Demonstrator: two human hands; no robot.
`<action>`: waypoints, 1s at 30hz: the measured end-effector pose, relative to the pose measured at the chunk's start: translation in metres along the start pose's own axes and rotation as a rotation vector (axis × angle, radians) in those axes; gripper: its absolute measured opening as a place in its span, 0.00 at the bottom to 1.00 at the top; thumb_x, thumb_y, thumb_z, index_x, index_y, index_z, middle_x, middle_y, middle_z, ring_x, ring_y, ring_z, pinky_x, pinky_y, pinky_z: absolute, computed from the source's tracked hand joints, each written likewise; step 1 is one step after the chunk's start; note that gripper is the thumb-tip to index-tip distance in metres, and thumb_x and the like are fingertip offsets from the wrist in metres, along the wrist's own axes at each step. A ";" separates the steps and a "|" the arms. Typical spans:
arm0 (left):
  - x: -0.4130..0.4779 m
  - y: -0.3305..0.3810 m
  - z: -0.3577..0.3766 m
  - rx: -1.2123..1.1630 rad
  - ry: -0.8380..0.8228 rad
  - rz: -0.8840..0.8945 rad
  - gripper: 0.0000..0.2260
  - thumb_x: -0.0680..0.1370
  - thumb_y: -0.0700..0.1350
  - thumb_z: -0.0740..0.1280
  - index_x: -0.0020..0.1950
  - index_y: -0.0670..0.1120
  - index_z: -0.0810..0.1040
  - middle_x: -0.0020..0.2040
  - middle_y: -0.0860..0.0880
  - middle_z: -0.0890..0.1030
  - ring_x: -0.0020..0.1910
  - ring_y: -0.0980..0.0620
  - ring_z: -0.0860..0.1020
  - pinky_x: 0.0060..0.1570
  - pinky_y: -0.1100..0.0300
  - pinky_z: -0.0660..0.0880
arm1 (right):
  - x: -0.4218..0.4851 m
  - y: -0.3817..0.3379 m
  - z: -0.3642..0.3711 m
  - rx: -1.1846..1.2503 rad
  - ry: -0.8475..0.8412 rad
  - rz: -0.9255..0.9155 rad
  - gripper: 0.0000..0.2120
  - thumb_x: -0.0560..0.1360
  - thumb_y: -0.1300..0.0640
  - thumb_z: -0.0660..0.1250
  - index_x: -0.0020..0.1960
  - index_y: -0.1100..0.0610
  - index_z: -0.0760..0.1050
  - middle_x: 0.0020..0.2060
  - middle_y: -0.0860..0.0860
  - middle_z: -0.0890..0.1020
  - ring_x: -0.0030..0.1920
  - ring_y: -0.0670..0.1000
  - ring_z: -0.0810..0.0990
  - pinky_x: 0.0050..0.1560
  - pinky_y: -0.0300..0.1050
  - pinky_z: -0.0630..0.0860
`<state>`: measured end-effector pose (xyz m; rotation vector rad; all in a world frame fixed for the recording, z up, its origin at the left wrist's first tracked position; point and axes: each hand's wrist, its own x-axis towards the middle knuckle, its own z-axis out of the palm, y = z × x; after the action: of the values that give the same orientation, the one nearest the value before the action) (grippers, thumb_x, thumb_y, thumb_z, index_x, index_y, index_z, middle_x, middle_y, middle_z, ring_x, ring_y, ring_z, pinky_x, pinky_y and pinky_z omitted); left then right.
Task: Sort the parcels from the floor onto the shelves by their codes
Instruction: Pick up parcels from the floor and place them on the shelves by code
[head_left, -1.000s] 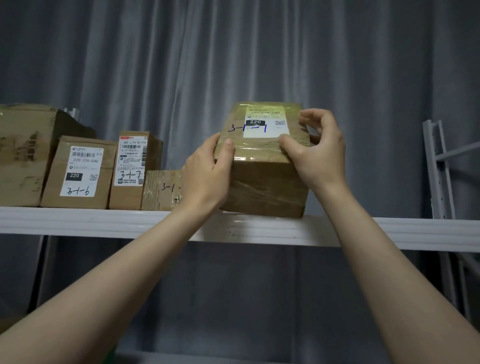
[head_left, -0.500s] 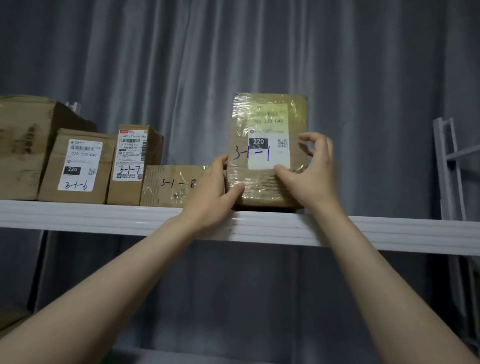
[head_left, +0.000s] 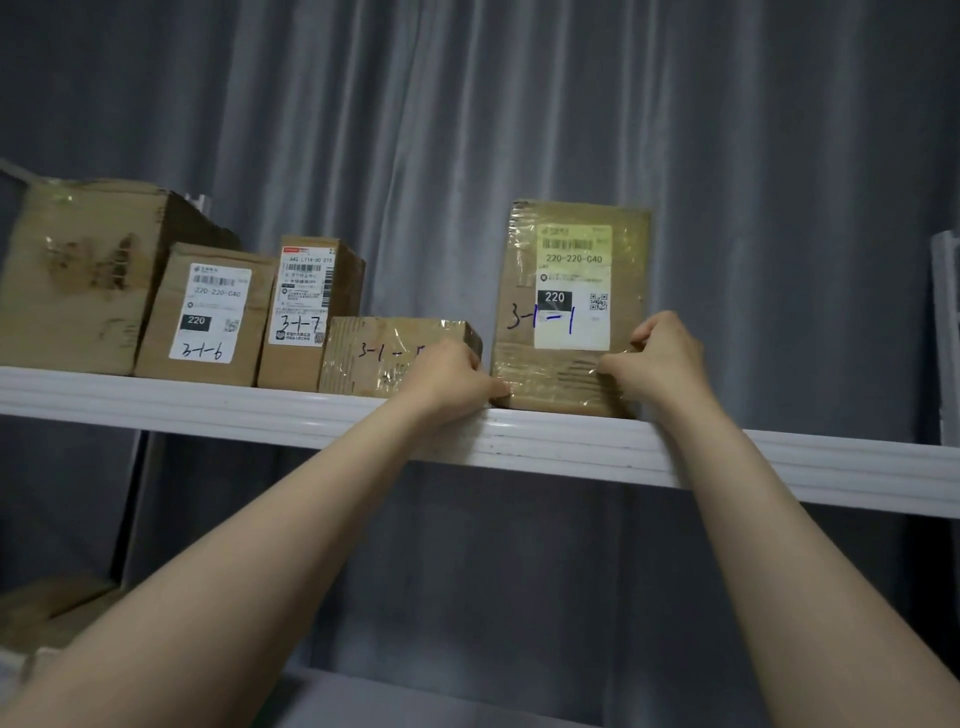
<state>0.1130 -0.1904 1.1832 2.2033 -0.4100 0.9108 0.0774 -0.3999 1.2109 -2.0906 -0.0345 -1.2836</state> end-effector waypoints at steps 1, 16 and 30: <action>0.001 0.000 0.000 0.006 -0.004 -0.018 0.18 0.71 0.52 0.75 0.42 0.35 0.82 0.41 0.41 0.84 0.44 0.44 0.82 0.38 0.55 0.74 | -0.001 -0.001 0.000 -0.016 -0.016 -0.007 0.14 0.70 0.58 0.73 0.51 0.56 0.71 0.50 0.52 0.74 0.55 0.56 0.74 0.52 0.48 0.73; -0.001 0.002 -0.001 0.057 -0.030 -0.037 0.13 0.71 0.50 0.72 0.42 0.38 0.83 0.37 0.46 0.80 0.40 0.47 0.79 0.34 0.58 0.70 | -0.001 -0.003 0.005 -0.112 -0.239 -0.079 0.18 0.71 0.59 0.70 0.60 0.56 0.73 0.54 0.50 0.74 0.53 0.54 0.76 0.47 0.43 0.70; 0.003 -0.002 0.006 0.111 0.065 -0.046 0.14 0.72 0.50 0.68 0.37 0.39 0.79 0.33 0.46 0.78 0.37 0.46 0.77 0.31 0.58 0.67 | -0.007 -0.006 0.005 -0.118 -0.275 -0.160 0.13 0.70 0.55 0.73 0.53 0.56 0.79 0.53 0.51 0.80 0.52 0.53 0.78 0.52 0.48 0.78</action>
<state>0.1189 -0.1934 1.1809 2.2670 -0.2827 0.9986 0.0752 -0.3900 1.2069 -2.3946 -0.2574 -1.1009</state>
